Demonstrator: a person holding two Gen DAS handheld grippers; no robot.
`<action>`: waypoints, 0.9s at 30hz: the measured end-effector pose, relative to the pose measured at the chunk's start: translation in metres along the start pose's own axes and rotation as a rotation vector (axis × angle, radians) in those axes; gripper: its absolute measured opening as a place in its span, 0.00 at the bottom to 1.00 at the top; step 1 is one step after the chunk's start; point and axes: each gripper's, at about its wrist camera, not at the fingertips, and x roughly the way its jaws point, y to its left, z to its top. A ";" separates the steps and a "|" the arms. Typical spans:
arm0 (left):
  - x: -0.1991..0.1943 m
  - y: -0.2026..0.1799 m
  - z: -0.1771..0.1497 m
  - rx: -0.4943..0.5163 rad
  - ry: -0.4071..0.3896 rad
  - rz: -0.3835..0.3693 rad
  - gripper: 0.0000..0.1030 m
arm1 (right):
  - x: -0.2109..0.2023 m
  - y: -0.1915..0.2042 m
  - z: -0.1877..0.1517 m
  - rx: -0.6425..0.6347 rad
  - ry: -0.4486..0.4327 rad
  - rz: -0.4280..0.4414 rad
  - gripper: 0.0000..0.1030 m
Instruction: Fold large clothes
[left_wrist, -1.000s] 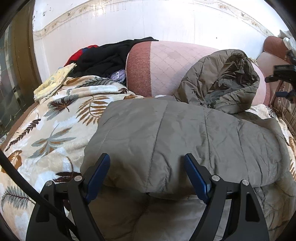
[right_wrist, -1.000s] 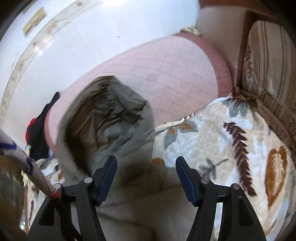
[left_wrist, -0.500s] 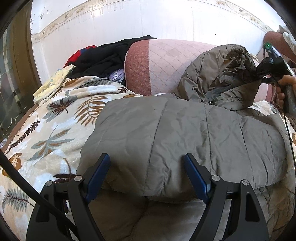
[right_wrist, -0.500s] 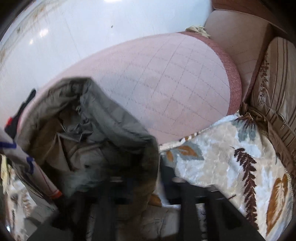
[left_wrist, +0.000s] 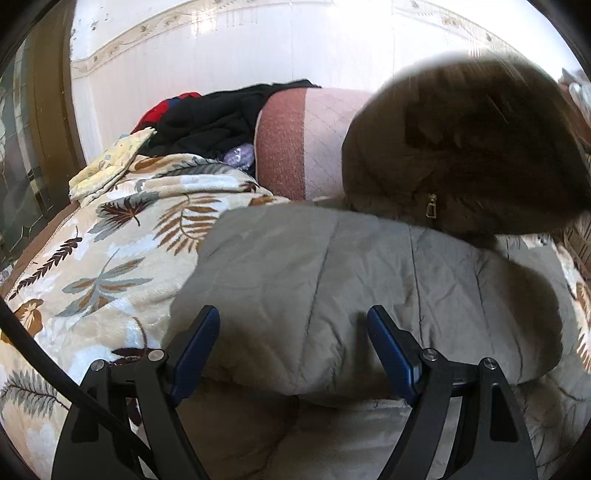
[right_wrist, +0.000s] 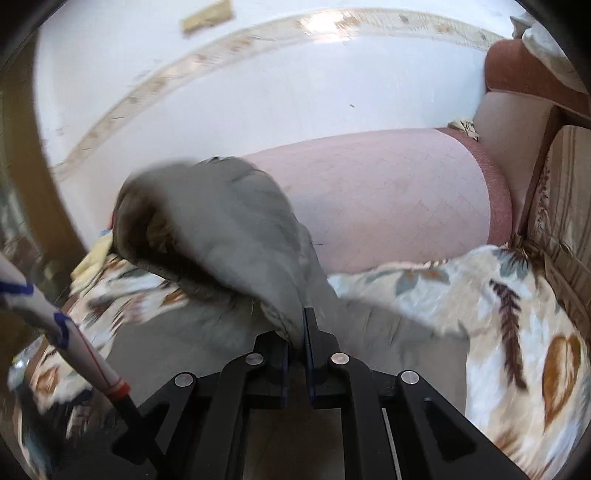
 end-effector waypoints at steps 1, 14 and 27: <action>-0.003 0.003 0.002 -0.012 -0.014 -0.002 0.79 | -0.010 0.006 -0.020 -0.013 0.007 0.013 0.07; 0.011 -0.037 -0.006 0.122 0.043 -0.016 0.79 | 0.030 0.011 -0.122 -0.143 0.215 -0.101 0.08; 0.020 -0.031 -0.013 0.097 0.074 -0.015 0.83 | -0.049 0.023 -0.089 -0.118 0.015 0.008 0.34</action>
